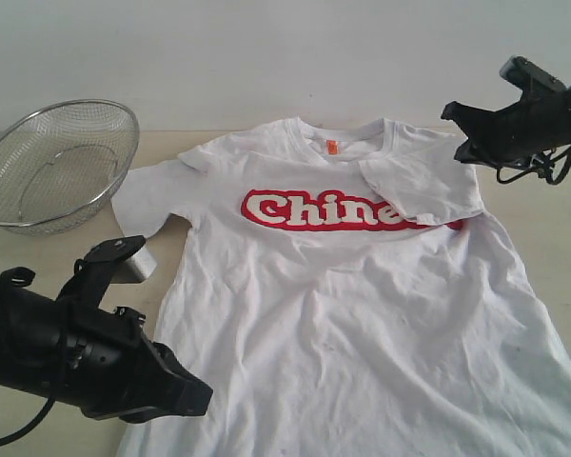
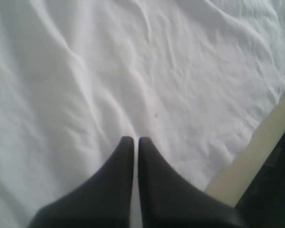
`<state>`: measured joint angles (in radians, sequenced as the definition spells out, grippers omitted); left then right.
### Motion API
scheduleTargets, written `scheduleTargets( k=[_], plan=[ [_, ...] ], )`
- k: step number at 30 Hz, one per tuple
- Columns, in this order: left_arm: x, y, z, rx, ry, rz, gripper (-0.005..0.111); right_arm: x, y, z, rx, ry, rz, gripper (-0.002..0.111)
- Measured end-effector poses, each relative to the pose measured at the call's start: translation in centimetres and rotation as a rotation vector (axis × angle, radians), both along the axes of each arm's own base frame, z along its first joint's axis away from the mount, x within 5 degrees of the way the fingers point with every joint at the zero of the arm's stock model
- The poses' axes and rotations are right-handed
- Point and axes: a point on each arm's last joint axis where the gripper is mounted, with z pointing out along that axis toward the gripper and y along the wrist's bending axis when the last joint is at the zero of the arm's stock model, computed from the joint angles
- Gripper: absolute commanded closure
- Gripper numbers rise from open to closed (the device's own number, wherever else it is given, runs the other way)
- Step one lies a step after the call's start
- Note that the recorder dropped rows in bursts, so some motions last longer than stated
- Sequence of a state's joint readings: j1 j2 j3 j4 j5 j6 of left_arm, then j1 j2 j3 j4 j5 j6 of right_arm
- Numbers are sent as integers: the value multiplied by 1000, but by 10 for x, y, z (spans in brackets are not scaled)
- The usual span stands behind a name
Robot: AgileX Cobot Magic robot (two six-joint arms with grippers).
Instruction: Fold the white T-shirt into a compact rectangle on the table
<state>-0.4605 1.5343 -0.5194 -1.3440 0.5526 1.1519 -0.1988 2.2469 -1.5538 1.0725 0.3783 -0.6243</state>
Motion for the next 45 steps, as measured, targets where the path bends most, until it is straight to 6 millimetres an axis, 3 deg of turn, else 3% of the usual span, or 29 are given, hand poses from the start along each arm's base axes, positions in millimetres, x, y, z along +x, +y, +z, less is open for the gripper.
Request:
scheduleTargets(
  k=[6, 14, 34, 45],
  plan=[
    [0, 0, 0, 0, 0, 0, 102, 0, -2, -1, -25, -3, -5, 107],
    [0, 0, 0, 0, 0, 0, 102, 4, -9, -30, -49, 26, -83, 107],
    [0, 0, 0, 0, 0, 0, 102, 26, -24, 11, -58, -93, -62, 107],
    [0, 0, 0, 0, 0, 0, 102, 32, -26, -34, -39, -21, -58, 107]
  ],
)
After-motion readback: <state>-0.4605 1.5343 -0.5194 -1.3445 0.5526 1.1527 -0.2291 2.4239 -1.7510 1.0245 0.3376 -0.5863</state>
